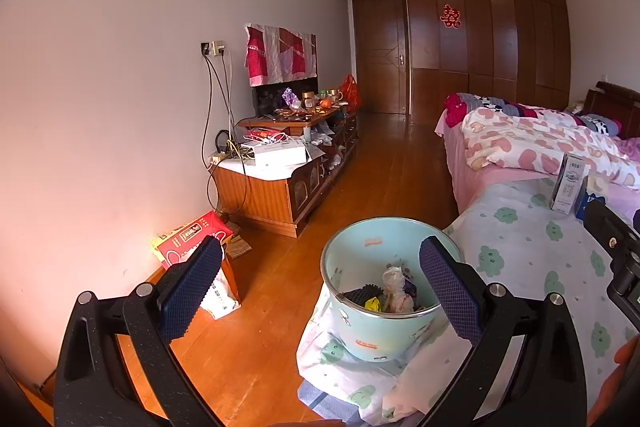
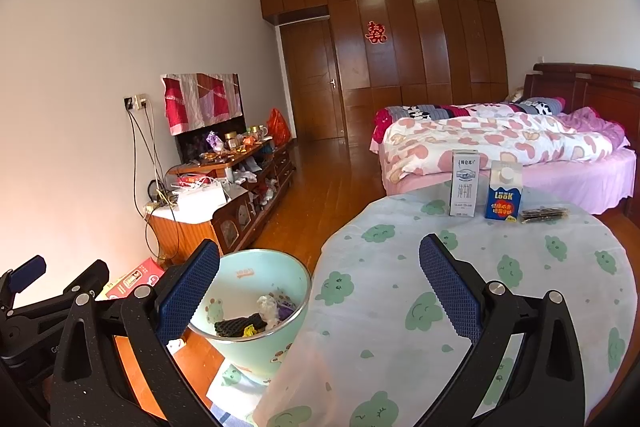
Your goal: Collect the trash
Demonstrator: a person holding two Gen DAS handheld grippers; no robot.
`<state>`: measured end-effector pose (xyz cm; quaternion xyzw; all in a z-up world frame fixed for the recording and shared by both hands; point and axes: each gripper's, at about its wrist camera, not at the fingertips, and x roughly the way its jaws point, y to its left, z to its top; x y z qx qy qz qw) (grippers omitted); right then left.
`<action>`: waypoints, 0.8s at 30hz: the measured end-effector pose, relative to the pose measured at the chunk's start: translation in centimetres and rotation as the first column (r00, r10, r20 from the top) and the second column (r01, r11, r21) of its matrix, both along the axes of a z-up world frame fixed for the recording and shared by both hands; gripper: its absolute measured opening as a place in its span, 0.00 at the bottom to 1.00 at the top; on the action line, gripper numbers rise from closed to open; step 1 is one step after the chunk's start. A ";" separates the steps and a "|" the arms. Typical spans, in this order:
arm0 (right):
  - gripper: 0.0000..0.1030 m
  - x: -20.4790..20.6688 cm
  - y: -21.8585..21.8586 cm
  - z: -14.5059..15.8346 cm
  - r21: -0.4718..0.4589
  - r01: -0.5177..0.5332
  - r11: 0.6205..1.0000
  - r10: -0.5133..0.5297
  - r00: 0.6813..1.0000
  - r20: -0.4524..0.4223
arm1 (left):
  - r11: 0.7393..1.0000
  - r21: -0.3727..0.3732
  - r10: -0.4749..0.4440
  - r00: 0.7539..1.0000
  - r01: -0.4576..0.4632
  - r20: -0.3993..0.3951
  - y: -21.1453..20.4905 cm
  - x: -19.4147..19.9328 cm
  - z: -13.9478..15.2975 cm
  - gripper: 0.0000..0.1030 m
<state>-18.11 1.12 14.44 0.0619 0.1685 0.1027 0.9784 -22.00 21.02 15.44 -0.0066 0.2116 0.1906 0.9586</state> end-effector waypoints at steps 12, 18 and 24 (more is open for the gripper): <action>0.95 0.0 0.0 -0.2 0.001 0.000 1.000 0.000 1.000 -0.011 | 1.000 0.000 0.003 1.000 -0.003 0.003 0.0 -0.1 -0.1 0.94; 0.95 0.1 0.0 -0.2 0.003 0.000 1.000 0.000 1.000 -0.012 | 1.000 -0.003 0.001 1.000 -0.001 0.004 -0.1 -0.1 -0.1 0.94; 0.95 0.1 0.2 -0.2 -0.001 0.000 1.000 0.000 1.000 -0.010 | 1.000 -0.004 0.000 1.000 0.000 0.006 -0.2 -0.1 0.0 0.94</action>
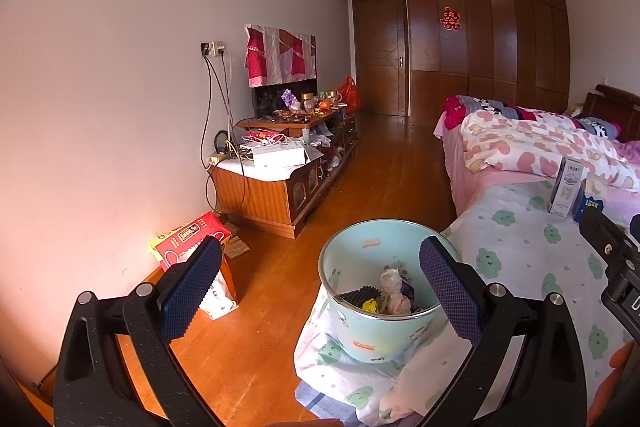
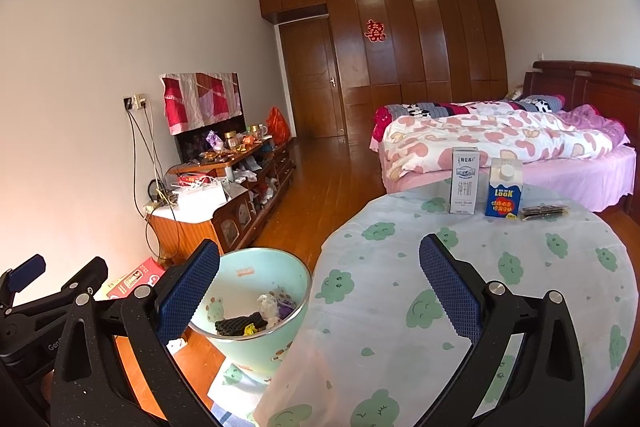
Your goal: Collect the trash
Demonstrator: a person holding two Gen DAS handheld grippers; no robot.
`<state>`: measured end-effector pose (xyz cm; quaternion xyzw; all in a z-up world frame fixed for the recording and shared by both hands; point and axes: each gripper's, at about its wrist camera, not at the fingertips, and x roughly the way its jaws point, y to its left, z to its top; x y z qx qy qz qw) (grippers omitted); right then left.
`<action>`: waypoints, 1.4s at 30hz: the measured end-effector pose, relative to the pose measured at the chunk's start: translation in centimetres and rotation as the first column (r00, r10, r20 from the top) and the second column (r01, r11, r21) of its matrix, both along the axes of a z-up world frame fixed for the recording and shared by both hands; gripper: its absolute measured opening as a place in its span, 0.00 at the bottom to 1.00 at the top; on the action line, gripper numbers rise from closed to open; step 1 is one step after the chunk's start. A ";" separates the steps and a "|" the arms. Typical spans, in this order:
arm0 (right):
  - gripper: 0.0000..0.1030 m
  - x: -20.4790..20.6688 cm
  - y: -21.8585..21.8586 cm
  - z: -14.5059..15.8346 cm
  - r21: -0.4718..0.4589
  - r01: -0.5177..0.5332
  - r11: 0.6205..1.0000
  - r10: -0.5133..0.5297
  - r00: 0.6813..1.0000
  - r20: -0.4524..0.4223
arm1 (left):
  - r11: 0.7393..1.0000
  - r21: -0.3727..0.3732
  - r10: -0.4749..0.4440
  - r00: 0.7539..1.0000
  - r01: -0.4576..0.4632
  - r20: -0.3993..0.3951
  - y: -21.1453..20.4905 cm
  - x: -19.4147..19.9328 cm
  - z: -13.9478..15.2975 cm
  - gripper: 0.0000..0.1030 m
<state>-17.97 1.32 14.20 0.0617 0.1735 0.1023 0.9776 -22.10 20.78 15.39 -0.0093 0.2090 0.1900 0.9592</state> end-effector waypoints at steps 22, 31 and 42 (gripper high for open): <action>0.95 -0.1 0.1 0.3 0.005 0.005 1.000 -0.005 1.000 0.003 | 1.000 -0.002 -0.004 1.000 0.004 0.001 -0.3 0.0 0.1 0.94; 0.95 -0.1 0.0 0.2 0.004 0.005 1.000 -0.005 1.000 0.003 | 1.000 0.000 -0.007 1.000 0.007 0.001 -0.3 -0.1 0.1 0.94; 0.95 -0.2 0.1 0.2 0.004 0.006 1.000 -0.006 1.000 0.001 | 1.000 0.005 -0.004 1.000 0.004 0.004 -0.4 -0.1 0.2 0.94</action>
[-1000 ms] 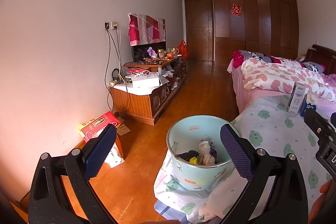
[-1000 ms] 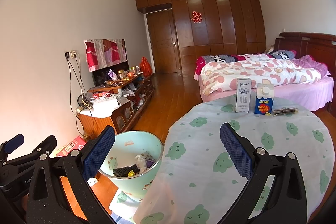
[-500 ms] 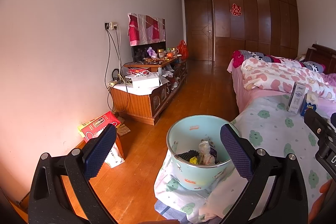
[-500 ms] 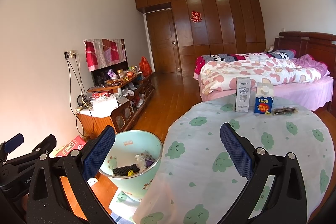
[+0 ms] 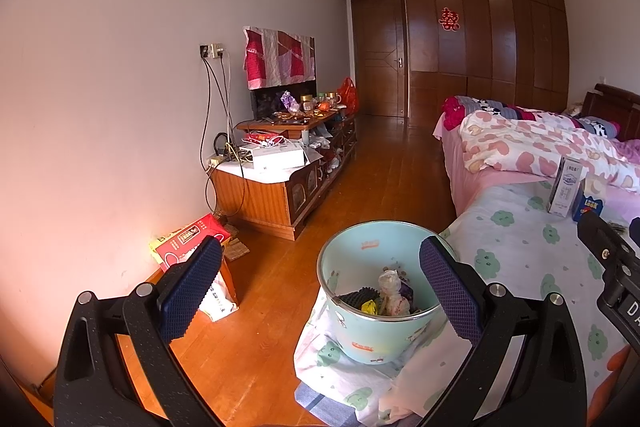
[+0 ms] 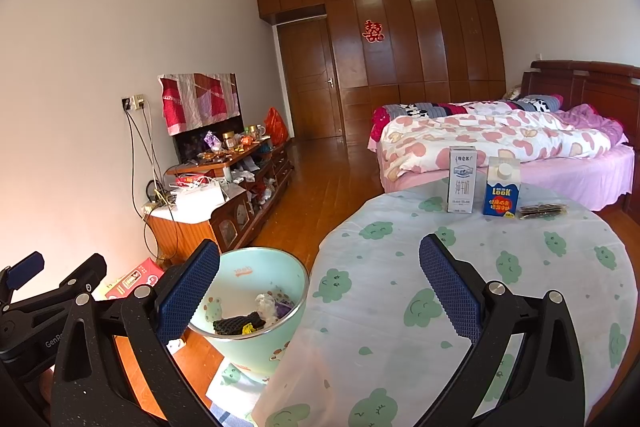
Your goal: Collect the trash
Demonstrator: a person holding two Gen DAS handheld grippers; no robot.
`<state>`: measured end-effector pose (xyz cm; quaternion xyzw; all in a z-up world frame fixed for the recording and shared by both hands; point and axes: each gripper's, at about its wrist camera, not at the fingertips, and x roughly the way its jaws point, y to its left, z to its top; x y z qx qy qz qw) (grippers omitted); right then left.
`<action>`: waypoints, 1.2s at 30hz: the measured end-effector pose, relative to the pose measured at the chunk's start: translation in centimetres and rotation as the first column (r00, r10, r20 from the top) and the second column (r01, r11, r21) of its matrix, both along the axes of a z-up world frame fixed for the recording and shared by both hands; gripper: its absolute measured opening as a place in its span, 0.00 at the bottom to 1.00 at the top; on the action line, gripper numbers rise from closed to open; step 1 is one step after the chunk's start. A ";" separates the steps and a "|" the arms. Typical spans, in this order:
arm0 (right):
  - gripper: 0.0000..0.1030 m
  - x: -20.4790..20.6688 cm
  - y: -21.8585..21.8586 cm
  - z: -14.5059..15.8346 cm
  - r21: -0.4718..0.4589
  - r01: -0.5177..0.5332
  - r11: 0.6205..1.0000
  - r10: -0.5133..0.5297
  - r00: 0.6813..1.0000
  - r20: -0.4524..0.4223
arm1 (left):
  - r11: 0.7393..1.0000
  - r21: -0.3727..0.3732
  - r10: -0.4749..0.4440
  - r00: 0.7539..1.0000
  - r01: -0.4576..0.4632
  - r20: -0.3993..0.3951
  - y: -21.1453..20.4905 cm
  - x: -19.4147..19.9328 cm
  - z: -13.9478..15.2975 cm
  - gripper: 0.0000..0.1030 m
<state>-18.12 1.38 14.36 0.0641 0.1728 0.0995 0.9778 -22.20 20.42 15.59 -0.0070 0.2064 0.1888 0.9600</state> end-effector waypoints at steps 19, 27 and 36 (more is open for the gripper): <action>0.95 -0.1 -0.2 -0.1 0.001 0.003 1.000 -0.003 1.000 0.003 | 0.999 -0.041 -0.027 1.000 0.027 -0.011 0.3 0.3 0.0 0.93; 0.95 -0.1 -0.2 -0.1 0.001 0.006 1.000 -0.006 1.000 0.005 | 1.000 -0.011 -0.017 1.000 0.017 0.007 -0.1 0.1 0.3 0.93; 0.95 -0.1 -0.4 -0.3 0.000 0.026 1.000 -0.026 1.000 0.001 | 1.000 -0.002 -0.008 1.000 0.008 0.025 0.1 0.1 0.5 0.94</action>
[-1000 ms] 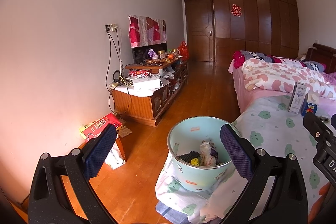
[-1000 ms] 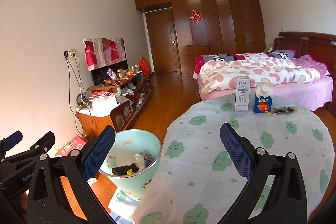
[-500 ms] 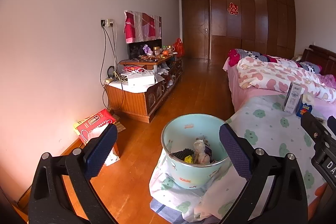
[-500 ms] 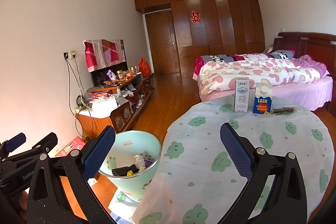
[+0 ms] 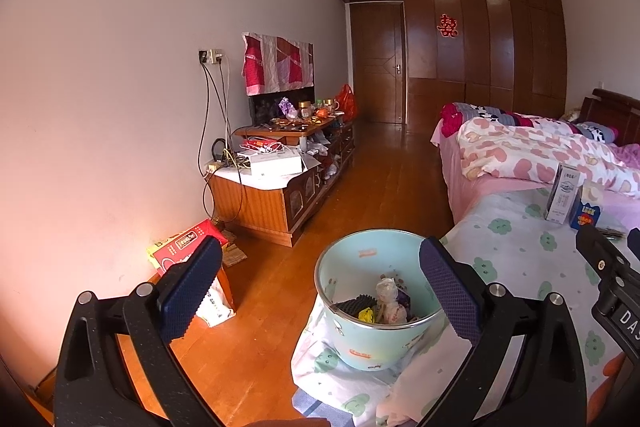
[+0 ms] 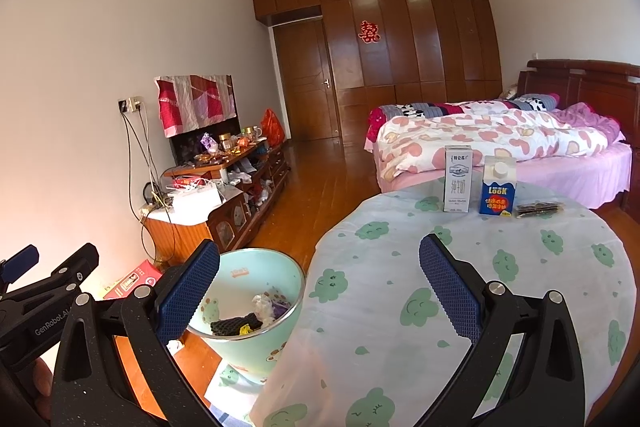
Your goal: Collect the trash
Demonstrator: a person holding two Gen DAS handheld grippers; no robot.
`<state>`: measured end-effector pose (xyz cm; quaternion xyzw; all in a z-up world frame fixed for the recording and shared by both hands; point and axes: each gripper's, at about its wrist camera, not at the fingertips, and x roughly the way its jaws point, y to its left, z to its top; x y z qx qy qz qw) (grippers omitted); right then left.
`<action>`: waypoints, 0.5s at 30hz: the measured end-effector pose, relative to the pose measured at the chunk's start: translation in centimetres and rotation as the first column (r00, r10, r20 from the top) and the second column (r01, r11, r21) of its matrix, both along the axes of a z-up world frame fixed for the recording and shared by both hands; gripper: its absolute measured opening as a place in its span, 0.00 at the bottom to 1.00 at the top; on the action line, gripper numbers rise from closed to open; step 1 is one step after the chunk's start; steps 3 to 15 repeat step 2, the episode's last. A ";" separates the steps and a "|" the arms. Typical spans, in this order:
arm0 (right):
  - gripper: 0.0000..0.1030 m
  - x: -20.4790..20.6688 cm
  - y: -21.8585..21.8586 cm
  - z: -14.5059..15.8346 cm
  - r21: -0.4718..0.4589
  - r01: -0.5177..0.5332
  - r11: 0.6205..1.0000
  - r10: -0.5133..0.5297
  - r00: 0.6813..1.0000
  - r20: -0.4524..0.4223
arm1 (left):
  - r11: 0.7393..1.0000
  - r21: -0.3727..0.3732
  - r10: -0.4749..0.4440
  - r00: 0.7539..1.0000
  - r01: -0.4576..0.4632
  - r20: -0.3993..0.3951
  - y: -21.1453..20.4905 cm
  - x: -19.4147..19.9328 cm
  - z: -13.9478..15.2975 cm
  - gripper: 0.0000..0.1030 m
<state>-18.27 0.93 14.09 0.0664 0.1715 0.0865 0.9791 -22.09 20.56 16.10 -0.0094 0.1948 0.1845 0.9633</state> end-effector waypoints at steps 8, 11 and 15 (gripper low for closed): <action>0.95 0.3 -0.1 -0.2 0.000 0.016 1.000 -0.016 1.000 -0.011 | 1.000 -0.005 -0.006 1.000 0.006 -0.002 0.0 0.0 -0.1 0.94; 0.95 0.3 -0.1 -0.2 0.000 0.016 1.000 -0.016 1.000 -0.011 | 1.000 -0.005 -0.006 1.000 0.006 -0.002 0.0 0.0 -0.1 0.94; 0.95 0.3 -0.1 -0.2 0.000 0.016 1.000 -0.016 1.000 -0.011 | 1.000 -0.005 -0.006 1.000 0.006 -0.002 0.0 0.0 -0.1 0.94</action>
